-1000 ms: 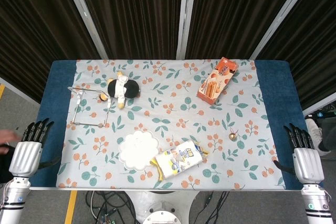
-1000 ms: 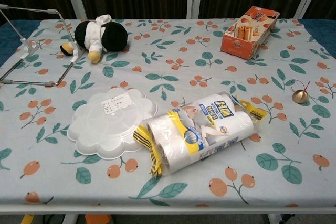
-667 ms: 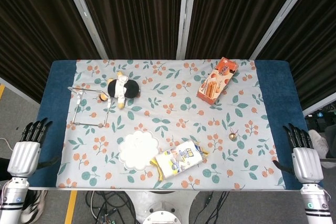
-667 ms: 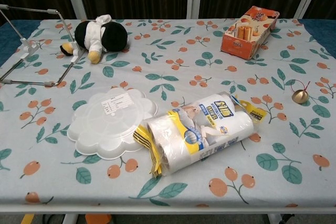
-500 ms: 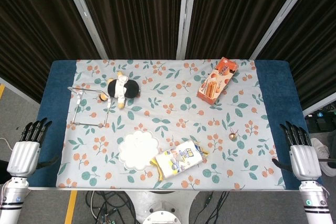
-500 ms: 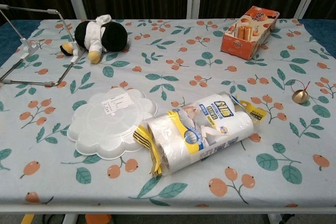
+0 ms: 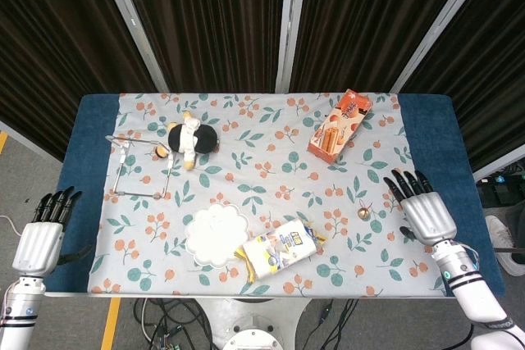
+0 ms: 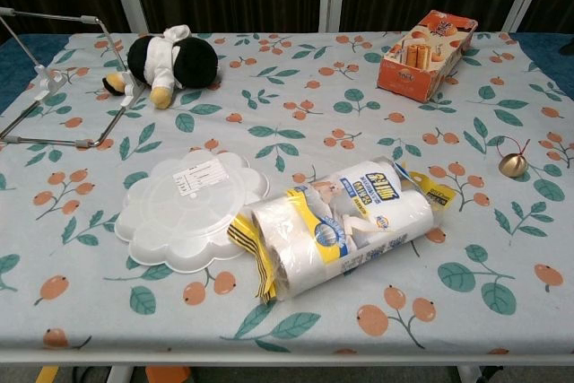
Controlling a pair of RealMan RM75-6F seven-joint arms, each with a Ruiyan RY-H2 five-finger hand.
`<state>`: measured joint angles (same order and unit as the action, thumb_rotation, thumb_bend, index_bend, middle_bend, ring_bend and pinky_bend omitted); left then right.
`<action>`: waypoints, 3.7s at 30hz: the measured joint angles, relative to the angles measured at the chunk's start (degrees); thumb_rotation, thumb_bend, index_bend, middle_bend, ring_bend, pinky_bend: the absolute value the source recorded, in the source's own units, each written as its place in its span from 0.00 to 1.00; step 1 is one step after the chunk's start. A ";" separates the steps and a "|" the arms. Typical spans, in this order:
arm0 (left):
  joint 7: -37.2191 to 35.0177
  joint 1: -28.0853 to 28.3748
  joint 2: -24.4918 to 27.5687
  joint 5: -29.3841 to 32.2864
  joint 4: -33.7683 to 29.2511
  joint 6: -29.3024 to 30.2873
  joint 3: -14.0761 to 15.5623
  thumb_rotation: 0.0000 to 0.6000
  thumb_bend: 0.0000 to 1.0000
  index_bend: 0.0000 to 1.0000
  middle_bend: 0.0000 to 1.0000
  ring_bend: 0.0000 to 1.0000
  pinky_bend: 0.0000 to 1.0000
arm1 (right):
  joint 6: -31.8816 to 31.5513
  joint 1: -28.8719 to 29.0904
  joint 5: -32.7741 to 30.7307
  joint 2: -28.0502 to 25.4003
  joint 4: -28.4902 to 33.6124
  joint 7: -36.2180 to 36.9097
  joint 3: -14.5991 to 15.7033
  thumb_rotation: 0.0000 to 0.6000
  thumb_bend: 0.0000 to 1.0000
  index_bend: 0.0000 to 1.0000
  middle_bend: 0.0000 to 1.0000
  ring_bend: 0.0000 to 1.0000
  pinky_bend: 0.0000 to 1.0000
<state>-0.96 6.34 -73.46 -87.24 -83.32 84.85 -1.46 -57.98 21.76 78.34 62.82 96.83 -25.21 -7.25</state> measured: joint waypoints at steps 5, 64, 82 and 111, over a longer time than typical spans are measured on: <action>-0.56 0.00 -0.06 0.01 0.43 -0.10 0.05 1.00 0.02 0.07 0.00 0.00 0.02 | 5.65 5.22 -6.56 0.53 1.70 -7.55 -0.43 1.00 0.08 0.00 0.00 0.00 0.00; -3.99 -0.85 0.29 0.20 2.24 -0.30 0.58 1.00 0.02 0.07 0.00 0.00 0.02 | 6.15 17.28 -22.30 9.62 -2.85 -14.62 6.15 1.00 0.19 0.42 0.00 0.00 0.00; -4.02 -0.97 0.32 0.18 2.16 -0.29 0.62 1.00 0.02 0.07 0.00 0.00 0.02 | 4.47 17.73 -23.48 10.27 -2.96 -14.93 7.18 1.00 0.22 0.47 0.00 0.00 0.00; -4.18 -1.10 0.42 0.13 2.11 -0.31 0.65 1.00 0.02 0.07 0.00 0.00 0.02 | 3.21 18.19 -24.96 11.22 -3.22 -15.24 7.48 1.00 0.30 0.53 0.00 0.00 0.00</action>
<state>-5.14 5.24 -73.04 -87.10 -81.20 84.54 -0.81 -54.77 39.95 53.38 74.04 93.61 -40.44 0.23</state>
